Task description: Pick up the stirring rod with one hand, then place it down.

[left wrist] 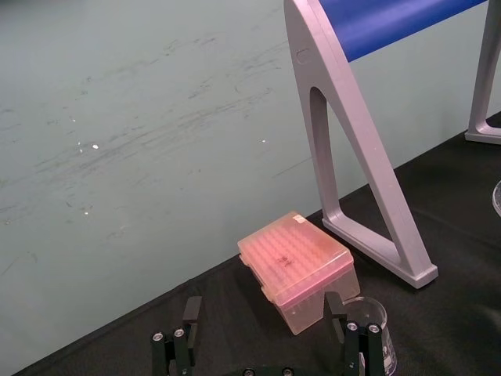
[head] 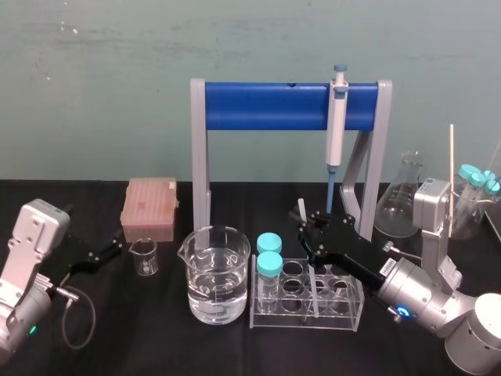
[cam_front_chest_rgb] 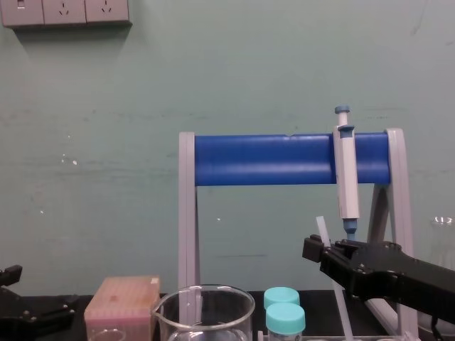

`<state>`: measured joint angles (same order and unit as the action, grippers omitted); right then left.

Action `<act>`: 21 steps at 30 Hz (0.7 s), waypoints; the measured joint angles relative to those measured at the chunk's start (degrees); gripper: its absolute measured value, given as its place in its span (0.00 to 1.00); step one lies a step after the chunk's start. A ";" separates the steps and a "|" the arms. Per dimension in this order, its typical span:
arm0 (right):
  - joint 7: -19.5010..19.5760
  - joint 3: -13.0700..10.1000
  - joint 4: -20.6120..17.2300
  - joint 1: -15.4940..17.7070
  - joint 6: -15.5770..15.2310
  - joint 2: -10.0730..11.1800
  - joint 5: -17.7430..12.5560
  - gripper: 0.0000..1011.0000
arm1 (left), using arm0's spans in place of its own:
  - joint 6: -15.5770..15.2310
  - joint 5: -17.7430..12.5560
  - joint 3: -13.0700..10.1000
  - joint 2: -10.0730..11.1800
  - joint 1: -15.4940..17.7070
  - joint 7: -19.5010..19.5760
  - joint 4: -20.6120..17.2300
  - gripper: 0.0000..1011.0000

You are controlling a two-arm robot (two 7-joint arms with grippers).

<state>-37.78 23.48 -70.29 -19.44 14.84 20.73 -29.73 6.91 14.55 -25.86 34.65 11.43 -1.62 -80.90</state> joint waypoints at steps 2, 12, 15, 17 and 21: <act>-0.01 0.00 0.00 0.00 0.00 0.00 0.00 0.07 | 0.00 0.00 0.00 0.00 0.00 0.00 0.00 0.99; -0.05 -0.02 -0.01 0.00 0.00 0.03 -0.11 0.09 | 0.00 0.00 0.00 0.00 0.00 0.00 0.00 0.99; -0.06 -0.03 -0.01 0.00 0.00 0.04 -0.14 0.19 | 0.00 0.00 0.00 0.00 0.00 0.00 0.00 0.99; -0.07 -0.04 -0.01 0.00 0.00 0.05 -0.16 0.23 | 0.00 0.00 0.00 0.00 0.00 0.00 0.00 0.99; -0.09 -0.05 -0.02 0.00 0.00 0.05 -0.19 0.35 | 0.00 0.00 0.00 0.00 0.00 0.00 0.00 0.99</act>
<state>-37.86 23.43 -70.32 -19.44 14.84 20.78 -29.91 6.91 14.55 -25.86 34.64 11.43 -1.62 -80.90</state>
